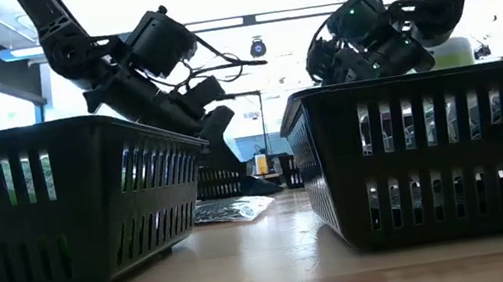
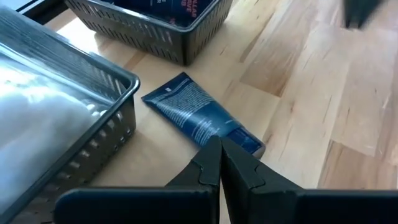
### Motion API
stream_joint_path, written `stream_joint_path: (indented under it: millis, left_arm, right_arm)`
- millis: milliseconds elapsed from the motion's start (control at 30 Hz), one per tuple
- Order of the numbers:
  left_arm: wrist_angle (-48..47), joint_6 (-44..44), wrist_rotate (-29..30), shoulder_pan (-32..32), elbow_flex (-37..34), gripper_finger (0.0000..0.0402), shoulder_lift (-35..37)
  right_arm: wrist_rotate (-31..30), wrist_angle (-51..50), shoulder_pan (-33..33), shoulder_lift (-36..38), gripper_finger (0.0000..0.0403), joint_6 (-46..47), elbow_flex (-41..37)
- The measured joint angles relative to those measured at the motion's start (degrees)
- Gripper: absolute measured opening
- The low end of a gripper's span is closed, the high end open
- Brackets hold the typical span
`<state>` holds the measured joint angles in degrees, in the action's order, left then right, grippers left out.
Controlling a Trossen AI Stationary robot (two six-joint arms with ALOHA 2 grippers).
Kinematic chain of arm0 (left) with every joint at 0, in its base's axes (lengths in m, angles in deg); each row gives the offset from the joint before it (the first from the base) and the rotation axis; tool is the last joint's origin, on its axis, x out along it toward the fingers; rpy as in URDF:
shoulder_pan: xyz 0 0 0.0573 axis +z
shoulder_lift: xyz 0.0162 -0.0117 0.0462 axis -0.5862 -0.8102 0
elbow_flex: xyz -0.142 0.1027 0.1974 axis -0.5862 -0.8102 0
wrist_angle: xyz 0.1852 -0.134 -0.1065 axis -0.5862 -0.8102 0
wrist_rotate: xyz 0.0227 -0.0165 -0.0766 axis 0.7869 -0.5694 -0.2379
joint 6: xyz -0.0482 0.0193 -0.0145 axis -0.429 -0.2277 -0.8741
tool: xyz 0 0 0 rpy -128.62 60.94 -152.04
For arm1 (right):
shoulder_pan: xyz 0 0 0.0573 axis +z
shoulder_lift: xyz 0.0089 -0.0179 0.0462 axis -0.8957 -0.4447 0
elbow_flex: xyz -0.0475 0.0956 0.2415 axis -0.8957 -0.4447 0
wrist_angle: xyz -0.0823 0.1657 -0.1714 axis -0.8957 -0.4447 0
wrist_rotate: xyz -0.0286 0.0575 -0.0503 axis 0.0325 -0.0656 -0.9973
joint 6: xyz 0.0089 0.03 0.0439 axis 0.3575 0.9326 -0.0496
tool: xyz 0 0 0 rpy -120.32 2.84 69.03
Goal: Pick & Place Travel size toiletries
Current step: Put the blue shave cream into the top right black bin
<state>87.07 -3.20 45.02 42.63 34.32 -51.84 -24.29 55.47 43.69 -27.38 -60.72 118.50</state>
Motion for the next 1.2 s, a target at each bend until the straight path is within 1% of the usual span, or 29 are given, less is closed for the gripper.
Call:
stream_joint_path:
  millis: [167, 333, 400, 600, 833, 1000, 1200]
  left_arm:
    - [-1.75, -0.26, 0.0, 0.0, 0.0, 0.0, 0.0]
    - [-5.18, -2.89, -0.06, 0.0, 0.0, 0.0, 0.0]
    - [-4.81, -3.02, -0.04, 0.0, -0.02, 0.0, 0.0]
    - [0.42, -2.93, -0.19, -0.01, -0.02, 0.0, 0.0]
    - [0.49, -2.61, -0.24, 0.0, -0.02, 0.0, 0.0]
    - [0.52, -2.36, -0.22, 0.0, -0.02, 0.0, 0.0]
    - [0.5, 0.61, -0.2, 0.0, -0.02, 0.0, 0.0]
  right_arm:
    - [-0.51, -0.26, 1.24, 0.0, 0.0003, -0.4, 0.8]
    - [-0.51, 0.07, 1.53, 0.0, 0.0003, -0.78, 1.33]
    - [-0.54, 0.51, 1.53, 0.0, 0.0003, -0.83, 1.36]
    - [-0.54, 0.5, 1.53, 0.0, 0.0003, -1.0, 1.36]
    - [-0.51, 1.27, 1.13, 0.22, 0.0003, -3.66, 1.36]
    - [-0.17, 0.92, -0.77, 3.03, 0.0003, -3.84, 1.38]
    - [4.13, -1.8, -3.62, 9.38, 0.0003, -3.77, 1.38]
